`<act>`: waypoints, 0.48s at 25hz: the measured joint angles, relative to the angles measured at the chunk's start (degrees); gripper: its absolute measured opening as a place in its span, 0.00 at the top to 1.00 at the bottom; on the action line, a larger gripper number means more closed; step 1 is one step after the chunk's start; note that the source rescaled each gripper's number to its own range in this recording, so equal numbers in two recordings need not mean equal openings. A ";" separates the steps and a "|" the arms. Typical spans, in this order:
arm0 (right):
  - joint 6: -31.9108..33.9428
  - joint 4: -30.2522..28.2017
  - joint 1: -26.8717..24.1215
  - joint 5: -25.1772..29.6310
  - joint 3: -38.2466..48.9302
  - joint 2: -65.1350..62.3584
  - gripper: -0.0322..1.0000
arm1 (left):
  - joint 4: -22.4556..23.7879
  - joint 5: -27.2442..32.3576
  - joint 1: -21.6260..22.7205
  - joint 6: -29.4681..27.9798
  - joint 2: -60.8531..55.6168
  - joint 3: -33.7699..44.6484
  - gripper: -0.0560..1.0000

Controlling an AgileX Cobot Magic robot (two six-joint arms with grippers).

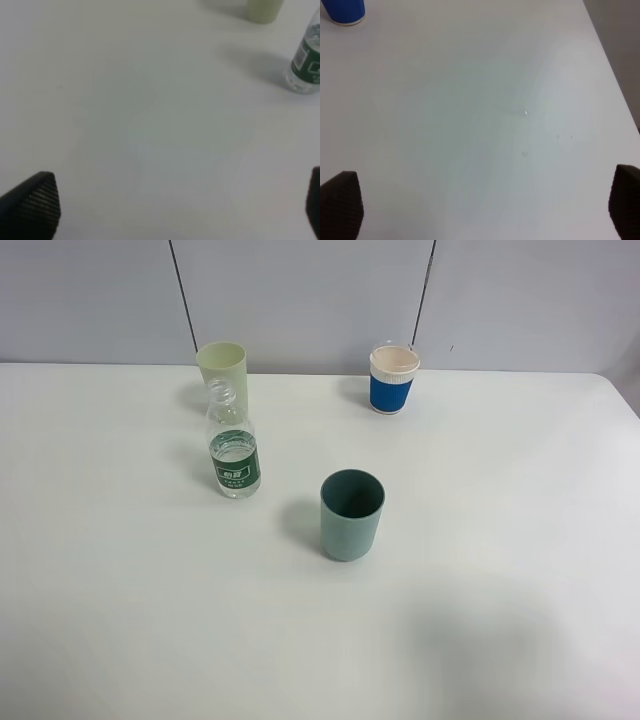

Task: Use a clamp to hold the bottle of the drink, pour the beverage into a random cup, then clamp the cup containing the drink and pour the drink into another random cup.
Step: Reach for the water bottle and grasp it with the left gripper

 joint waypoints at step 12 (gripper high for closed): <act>0.00 0.00 0.00 0.00 0.00 0.00 0.00 | 0.00 0.00 0.00 0.32 0.58 0.00 0.00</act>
